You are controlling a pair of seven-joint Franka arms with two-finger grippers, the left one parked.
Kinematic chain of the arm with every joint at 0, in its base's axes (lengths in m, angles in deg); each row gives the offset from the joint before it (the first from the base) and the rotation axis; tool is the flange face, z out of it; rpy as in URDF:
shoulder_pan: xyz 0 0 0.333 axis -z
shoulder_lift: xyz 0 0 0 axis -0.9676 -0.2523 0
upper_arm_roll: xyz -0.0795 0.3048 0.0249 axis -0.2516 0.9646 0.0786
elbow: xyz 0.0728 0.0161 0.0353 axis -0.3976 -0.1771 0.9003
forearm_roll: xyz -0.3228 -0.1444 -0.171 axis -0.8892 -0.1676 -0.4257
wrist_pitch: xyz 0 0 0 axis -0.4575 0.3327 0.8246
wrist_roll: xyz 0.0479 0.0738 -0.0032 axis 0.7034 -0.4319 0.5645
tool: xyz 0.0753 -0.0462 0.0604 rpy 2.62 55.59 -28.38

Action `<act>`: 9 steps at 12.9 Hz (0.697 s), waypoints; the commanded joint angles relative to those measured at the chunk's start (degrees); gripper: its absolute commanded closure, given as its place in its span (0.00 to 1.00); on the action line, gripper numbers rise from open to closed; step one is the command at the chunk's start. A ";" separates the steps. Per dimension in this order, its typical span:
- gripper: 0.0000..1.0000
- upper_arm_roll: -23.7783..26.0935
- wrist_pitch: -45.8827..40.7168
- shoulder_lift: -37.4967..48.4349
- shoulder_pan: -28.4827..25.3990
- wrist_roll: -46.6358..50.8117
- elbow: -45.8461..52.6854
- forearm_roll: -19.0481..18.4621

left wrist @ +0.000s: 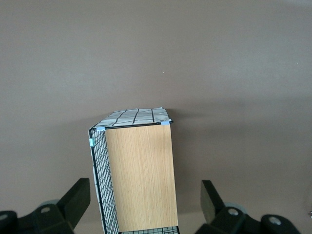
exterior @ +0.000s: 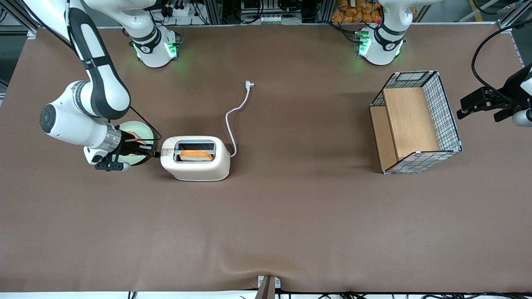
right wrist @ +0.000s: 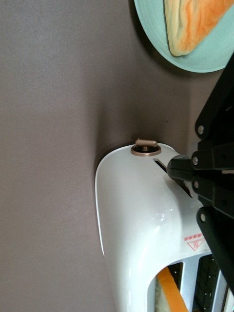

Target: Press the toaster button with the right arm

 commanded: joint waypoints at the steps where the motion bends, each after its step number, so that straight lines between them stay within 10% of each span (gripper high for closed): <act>1: 1.00 -0.03 1.92 -1.60 -0.03 -5.16 0.13 2.76; 9: 1.00 -0.03 2.54 -2.57 -0.11 -5.43 0.13 3.81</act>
